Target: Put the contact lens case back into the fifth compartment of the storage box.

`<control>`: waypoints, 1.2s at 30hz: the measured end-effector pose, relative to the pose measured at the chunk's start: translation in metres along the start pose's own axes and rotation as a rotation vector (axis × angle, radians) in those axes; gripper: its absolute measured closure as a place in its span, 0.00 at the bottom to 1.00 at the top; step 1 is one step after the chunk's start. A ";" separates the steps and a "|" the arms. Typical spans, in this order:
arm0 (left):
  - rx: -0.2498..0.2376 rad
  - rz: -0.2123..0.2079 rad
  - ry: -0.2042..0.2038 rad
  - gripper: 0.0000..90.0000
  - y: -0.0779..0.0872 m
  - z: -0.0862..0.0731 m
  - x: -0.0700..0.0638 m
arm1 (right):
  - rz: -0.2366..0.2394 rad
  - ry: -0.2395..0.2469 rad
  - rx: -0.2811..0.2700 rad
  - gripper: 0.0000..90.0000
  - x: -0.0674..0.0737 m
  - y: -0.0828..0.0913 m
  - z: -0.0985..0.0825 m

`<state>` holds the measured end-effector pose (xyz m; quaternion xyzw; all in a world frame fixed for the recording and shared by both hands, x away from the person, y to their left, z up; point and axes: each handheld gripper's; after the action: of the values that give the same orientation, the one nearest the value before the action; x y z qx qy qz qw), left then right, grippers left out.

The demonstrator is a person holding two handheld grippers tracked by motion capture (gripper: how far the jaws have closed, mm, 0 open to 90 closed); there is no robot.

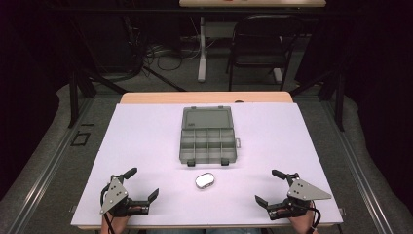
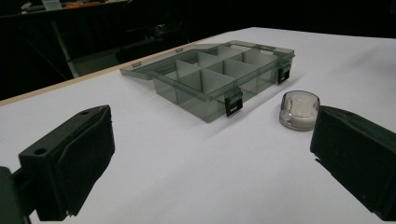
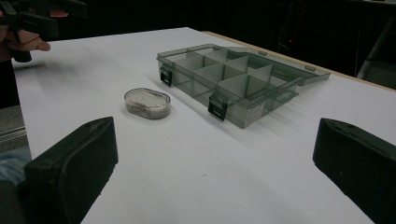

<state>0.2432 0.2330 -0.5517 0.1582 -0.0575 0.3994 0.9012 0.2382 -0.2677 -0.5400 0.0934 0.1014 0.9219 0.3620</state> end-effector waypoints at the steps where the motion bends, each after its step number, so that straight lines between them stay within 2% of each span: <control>1: 0.003 0.000 -0.002 0.00 -0.001 0.000 0.000 | 0.000 -0.001 0.002 0.00 0.000 0.000 0.000; 9: 0.025 0.005 -0.005 0.00 -0.009 0.004 -0.003 | -0.006 -0.010 0.003 0.00 -0.002 -0.001 -0.001; 16: 0.046 0.026 -0.014 0.00 -0.016 0.009 -0.009 | -0.007 -0.013 0.013 0.00 -0.002 -0.004 -0.001; 24: 0.053 0.013 -0.027 0.00 -0.024 0.013 -0.015 | -0.002 -0.012 0.027 0.00 -0.002 -0.006 -0.002; 29: 0.055 0.023 -0.033 0.01 -0.028 0.015 -0.018 | -0.009 -0.012 0.028 0.00 -0.002 -0.006 -0.002; 36: 0.066 0.000 -0.038 0.01 -0.036 0.017 -0.020 | -0.009 -0.012 0.035 0.00 -0.003 -0.006 -0.002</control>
<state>0.2564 0.1909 -0.5491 0.1952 -0.0615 0.3982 0.8942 0.2434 -0.2654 -0.5436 0.1048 0.1156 0.9177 0.3653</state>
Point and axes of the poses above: each handheld gripper's, and its own axes: y roughly backward along the jaws, z roughly out of its top, x roughly to its left, and after that the axes turned 9 degrees about -y, right-handed
